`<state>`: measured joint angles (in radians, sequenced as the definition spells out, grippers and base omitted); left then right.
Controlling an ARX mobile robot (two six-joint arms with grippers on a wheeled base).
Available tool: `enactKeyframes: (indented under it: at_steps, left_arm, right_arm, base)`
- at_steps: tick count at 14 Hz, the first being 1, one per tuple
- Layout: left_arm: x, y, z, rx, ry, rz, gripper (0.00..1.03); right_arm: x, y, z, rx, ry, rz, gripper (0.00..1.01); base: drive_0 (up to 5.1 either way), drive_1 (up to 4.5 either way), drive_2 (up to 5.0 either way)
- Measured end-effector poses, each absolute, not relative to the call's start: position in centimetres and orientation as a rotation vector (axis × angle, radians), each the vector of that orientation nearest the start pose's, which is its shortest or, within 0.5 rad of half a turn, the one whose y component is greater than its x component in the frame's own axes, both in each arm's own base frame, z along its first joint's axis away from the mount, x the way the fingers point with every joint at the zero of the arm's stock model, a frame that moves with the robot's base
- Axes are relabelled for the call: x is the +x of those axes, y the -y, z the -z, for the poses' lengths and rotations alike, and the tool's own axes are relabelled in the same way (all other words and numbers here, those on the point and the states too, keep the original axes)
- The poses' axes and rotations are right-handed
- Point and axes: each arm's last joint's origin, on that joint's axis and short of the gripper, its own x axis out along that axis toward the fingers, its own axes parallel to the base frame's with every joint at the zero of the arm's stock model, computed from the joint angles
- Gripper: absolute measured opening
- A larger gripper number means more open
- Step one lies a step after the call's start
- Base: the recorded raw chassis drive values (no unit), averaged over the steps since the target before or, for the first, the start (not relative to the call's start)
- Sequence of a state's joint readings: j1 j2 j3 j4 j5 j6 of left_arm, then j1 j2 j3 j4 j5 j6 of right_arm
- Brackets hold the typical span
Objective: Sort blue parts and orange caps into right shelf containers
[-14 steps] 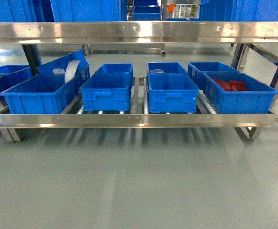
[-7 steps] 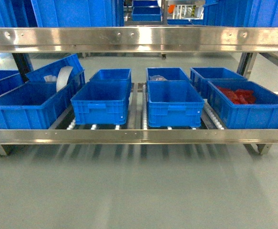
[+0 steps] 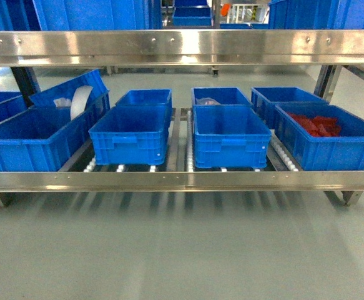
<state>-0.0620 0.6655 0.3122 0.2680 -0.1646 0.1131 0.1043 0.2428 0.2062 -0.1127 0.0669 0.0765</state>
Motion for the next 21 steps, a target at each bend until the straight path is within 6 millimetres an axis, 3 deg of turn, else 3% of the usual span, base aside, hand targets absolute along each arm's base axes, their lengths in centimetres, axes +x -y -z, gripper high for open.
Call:
enactKeyframes:
  at_steps: [18, 21]
  left_arm:
    - [15.90, 0.52, -22.90, 0.123, -0.098, -0.096, 0.44]
    - [15.93, 0.52, -22.88, 0.124, -0.099, -0.096, 0.44]
  right_arm:
    - [10.64, -0.92, -20.20, 0.060, -0.161, -0.031, 0.44]
    - [10.64, -0.92, -20.22, 0.060, -0.160, -0.031, 0.44]
  base:
    - [0.1, 4.41, -4.2]
    - [0.1, 0.96, -0.8]
